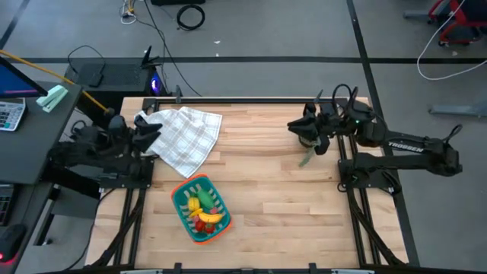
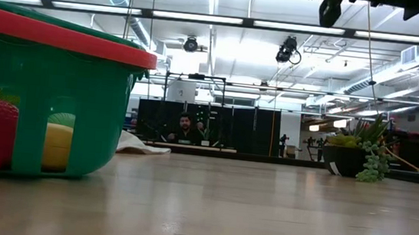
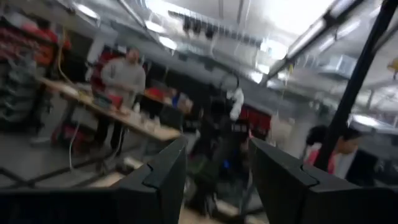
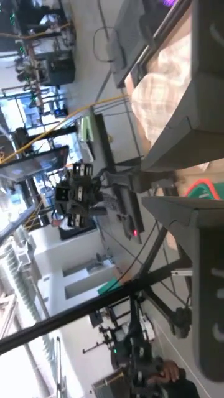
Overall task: Pick and placing Produce into tupperware
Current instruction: Return to Home Position
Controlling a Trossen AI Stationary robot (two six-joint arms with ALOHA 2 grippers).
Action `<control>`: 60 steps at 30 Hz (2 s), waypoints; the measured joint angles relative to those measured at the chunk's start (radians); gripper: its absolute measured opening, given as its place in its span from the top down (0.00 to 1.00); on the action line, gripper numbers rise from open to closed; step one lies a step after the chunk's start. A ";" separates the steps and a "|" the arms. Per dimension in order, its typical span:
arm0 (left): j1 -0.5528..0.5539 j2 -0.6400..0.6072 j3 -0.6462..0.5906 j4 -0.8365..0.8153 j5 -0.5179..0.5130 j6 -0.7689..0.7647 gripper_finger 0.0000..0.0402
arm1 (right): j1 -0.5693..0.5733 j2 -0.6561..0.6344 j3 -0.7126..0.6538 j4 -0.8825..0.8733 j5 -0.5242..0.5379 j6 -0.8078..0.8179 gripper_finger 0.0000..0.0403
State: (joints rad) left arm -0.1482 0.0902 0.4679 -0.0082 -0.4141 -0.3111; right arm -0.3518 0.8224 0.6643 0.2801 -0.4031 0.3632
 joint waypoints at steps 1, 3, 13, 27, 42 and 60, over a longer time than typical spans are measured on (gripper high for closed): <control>0.001 0.000 -0.001 -0.019 0.013 -0.009 0.55 | -0.006 0.001 0.000 -0.007 0.000 0.001 0.80; 0.001 0.009 -0.024 0.006 0.058 -0.014 0.55 | -0.008 0.010 0.000 -0.021 -0.001 0.000 0.80; 0.002 0.021 -0.183 0.170 0.071 -0.009 0.57 | -0.005 0.119 0.000 -0.047 -0.006 0.011 0.80; 0.002 0.019 -0.246 0.238 0.015 0.008 0.56 | 0.020 -0.057 -0.024 -0.228 0.025 0.002 0.80; 0.096 0.020 -0.246 0.234 0.007 -0.050 0.56 | 0.069 -0.183 -0.499 0.503 0.117 0.164 0.80; 0.106 0.021 -0.246 0.123 0.008 -0.059 0.57 | 0.069 -0.182 -0.633 0.502 0.256 0.238 0.80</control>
State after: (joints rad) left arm -0.0424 0.1112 0.2214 0.1146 -0.4061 -0.3700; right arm -0.2825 0.6403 0.0311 0.7822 -0.1469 0.6014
